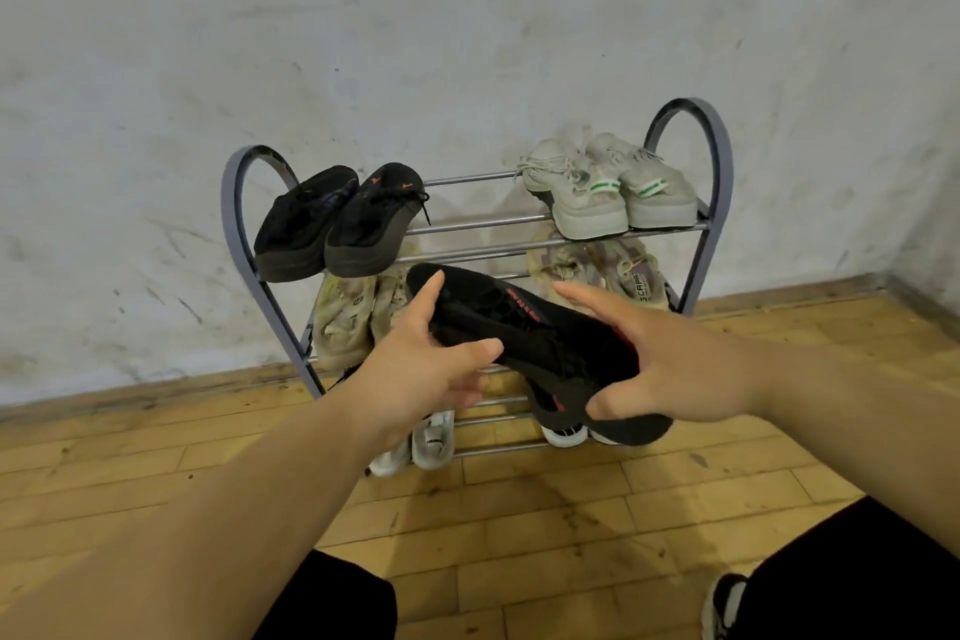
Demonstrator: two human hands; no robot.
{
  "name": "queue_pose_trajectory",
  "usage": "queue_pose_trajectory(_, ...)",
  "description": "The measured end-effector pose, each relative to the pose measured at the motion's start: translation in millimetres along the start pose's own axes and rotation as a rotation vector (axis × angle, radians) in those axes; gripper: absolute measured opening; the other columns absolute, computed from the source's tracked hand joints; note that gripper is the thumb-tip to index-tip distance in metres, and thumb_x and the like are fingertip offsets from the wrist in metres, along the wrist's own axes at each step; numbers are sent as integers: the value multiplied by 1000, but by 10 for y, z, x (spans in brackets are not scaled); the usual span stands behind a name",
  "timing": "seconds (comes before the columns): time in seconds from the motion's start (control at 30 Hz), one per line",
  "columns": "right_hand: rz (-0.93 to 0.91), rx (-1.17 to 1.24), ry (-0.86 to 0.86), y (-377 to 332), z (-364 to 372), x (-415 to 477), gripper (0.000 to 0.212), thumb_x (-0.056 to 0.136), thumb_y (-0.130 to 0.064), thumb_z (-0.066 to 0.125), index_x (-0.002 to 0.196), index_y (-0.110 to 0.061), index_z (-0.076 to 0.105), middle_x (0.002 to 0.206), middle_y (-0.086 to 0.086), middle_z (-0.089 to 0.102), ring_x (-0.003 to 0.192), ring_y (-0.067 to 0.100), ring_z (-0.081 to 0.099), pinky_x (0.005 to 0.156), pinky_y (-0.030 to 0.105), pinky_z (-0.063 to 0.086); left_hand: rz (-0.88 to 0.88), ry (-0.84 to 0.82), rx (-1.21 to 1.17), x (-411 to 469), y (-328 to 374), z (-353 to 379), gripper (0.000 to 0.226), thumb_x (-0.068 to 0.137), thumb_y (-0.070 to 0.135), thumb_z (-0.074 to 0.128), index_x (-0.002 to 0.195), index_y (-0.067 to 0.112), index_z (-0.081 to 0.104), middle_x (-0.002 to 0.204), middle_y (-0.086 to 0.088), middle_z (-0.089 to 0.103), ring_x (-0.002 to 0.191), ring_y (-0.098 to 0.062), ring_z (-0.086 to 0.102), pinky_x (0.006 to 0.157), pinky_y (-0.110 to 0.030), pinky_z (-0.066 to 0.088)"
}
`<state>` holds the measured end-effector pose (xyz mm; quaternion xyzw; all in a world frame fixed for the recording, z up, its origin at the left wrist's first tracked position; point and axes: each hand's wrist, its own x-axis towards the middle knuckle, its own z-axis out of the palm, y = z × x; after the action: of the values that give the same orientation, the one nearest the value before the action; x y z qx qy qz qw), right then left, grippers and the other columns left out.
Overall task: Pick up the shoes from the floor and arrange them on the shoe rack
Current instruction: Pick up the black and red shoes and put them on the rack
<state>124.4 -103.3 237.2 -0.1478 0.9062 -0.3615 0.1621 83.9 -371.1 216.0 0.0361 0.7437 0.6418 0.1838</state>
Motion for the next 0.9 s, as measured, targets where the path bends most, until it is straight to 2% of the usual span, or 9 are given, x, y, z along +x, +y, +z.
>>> queue_pose_trajectory(0.1, 79, -42, -148, 90, -276, -129, 84, 85, -17, 79, 127, -72, 33, 113, -37, 59, 99, -10, 61, 75, 9, 48, -54, -234, 303, -119, -18, -54, 102, 91, 23, 78, 156, 56, 7, 92, -14, 77, 81, -26, 70, 74, -36, 58)
queue_pose_trajectory(0.2, 243, -154, -262, 251, -275, -217, 77, 85, -30, 78, 134, -70, 35, 127, -22, 55, 103, 5, 61, 84, 26, 52, -74, -287, 514, -145, -98, -66, 93, 92, 28, 77, 159, 49, 16, 101, -11, 76, 81, -37, 67, 73, -39, 59)
queue_pose_trajectory(0.27, 343, -237, -318, 392, -215, -233, 79, 84, -40, 76, 142, -67, 29, 133, -17, 50, 105, 7, 56, 89, 31, 50, -69, -287, 617, -109, -161, -37, 87, 92, 34, 76, 158, 48, 21, 111, 1, 72, 82, -29, 69, 74, -33, 58)
queue_pose_trajectory(0.33, 405, -270, -338, 477, -182, -250, 78, 86, -40, 74, 147, -61, 28, 127, -17, 48, 97, 3, 52, 78, 24, 45, -46, -316, 743, -47, -237, 46, 84, 92, 43, 74, 158, 48, 21, 124, 6, 61, 100, -14, 65, 77, -21, 50)
queue_pose_trajectory(0.4, 471, -272, -321, 538, -160, -260, 74, 88, -39, 72, 148, -55, 31, 125, -12, 51, 96, 5, 53, 73, 24, 43, -37, -363, 825, 50, -306, 149, 87, 93, 46, 72, 160, 47, 17, 139, 7, 51, 120, -11, 53, 91, -21, 41)
queue_pose_trajectory(0.57, 563, -321, -229, 861, -17, -213, 85, 75, -54, 68, 153, -48, 33, 133, -4, 54, 111, 21, 57, 95, 39, 50, -13, -424, 1097, 469, -613, 305, 94, 90, 52, 71, 162, 42, 10, 169, -2, 21, 155, -25, 20, 122, -40, 29)
queue_pose_trajectory(0.7, 552, -252, -114, 1069, 107, -79, 86, 89, -45, 68, 161, -39, 21, 147, 1, 50, 107, 20, 57, 80, 31, 50, -67, -388, 1111, 812, -839, 538, 95, 92, 50, 69, 163, 41, 6, 168, -14, 13, 152, -36, 26, 118, -39, 33)
queue_pose_trajectory(0.8, 543, -216, -6, 1287, 251, 149, 92, 87, -48, 68, 162, -39, 15, 157, 8, 40, 122, 29, 53, 90, 33, 49, -15, -311, 1120, 978, -1090, 738, 93, 95, 46, 65, 163, 40, 1, 166, -14, 11, 146, -37, 37, 114, -39, 38)
queue_pose_trajectory(0.9, 548, -187, 48, 1495, 428, 359, 88, 90, -50, 64, 162, -43, 14, 155, 15, 31, 130, 38, 46, 98, 34, 45, 24, -235, 1153, 1138, -1404, 868, 92, 95, 46, 63, 160, 49, -2, 169, -10, 3, 148, -39, 33, 114, -47, 41)
